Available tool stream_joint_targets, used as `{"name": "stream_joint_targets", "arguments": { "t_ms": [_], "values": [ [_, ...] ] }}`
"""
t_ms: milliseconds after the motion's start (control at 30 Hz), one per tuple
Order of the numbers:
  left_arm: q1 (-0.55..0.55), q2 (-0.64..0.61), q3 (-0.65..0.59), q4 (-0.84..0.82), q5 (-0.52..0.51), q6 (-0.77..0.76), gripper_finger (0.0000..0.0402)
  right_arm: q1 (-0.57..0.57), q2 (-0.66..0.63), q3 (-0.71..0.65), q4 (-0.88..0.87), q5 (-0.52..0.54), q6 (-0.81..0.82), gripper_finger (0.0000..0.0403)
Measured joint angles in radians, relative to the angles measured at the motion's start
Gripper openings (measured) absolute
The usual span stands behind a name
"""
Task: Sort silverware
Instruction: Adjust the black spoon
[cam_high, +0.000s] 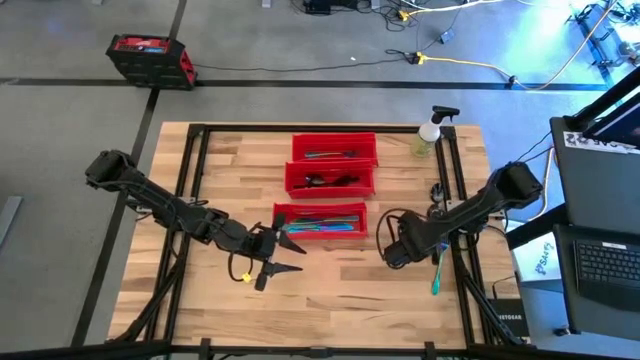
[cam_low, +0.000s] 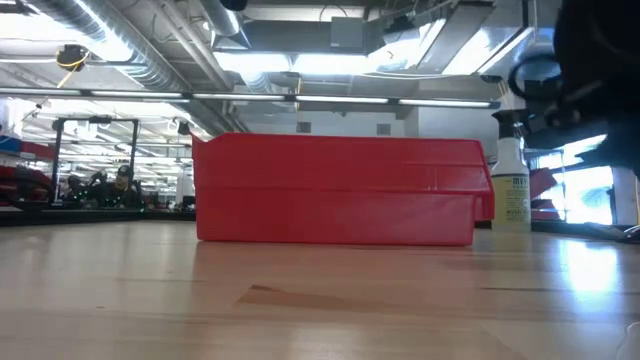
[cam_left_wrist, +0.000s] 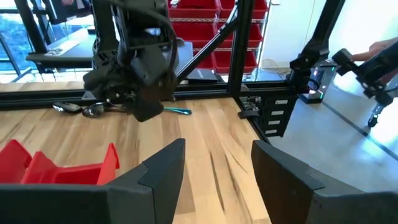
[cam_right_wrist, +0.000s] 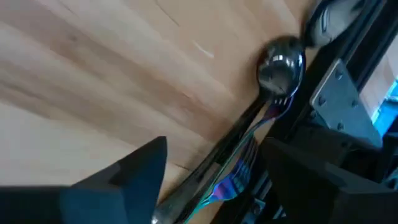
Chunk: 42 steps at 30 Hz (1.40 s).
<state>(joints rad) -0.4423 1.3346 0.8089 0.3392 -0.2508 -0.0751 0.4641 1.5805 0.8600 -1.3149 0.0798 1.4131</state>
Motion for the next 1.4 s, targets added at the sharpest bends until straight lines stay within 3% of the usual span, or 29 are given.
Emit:
{"name": "stream_joint_targets", "arguments": {
  "t_ms": [133, 433, 833, 1067, 1200, 1400],
  "values": [
    [0.000, 0.000, 0.000, -0.018, 0.000, -0.006, 0.0173, 0.000, 0.007, -0.084, 0.101, -0.078, -0.003, 0.0264],
    [0.000, 0.000, 0.000, -0.017, 0.000, -0.006, 0.0173, 0.000, -0.005, -0.185, 0.192, -0.107, 0.016, 0.0253],
    [0.005, 0.000, 0.000, -0.019, 0.000, -0.005, 0.0173, -0.021, -0.096, -0.212, 0.217, -0.117, -0.042, 0.0252],
    [0.009, 0.000, 0.000, -0.024, 0.000, -0.010, 0.0173, -0.019, -0.135, -0.166, 0.187, -0.182, -0.186, 0.0249],
    [0.021, -0.001, 0.000, -0.025, 0.000, -0.009, 0.0173, -0.019, -0.136, -0.148, 0.097, -0.223, -0.273, 0.0217],
    [0.043, -0.001, 0.000, -0.028, 0.000, -0.015, 0.0173, -0.018, -0.136, -0.140, 0.068, -0.284, -0.372, 0.0123]
  ]
}}
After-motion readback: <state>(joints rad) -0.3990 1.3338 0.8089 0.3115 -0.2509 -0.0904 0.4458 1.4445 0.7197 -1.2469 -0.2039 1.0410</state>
